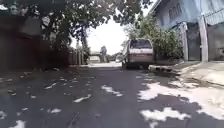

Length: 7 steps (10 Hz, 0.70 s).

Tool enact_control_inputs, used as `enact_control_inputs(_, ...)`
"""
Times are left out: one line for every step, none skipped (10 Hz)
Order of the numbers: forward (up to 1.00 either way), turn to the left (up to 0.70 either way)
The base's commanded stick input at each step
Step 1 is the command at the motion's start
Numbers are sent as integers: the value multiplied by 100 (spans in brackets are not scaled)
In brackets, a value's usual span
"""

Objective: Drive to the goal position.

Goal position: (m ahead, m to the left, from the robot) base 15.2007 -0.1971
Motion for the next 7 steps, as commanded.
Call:
enact_control_inputs(100,0)
enact_control_inputs(100,0)
enact_control_inputs(100,0)
enact_control_inputs(100,0)
enact_control_inputs(100,0)
enact_control_inputs(100,0)
enact_control_inputs(100,0)
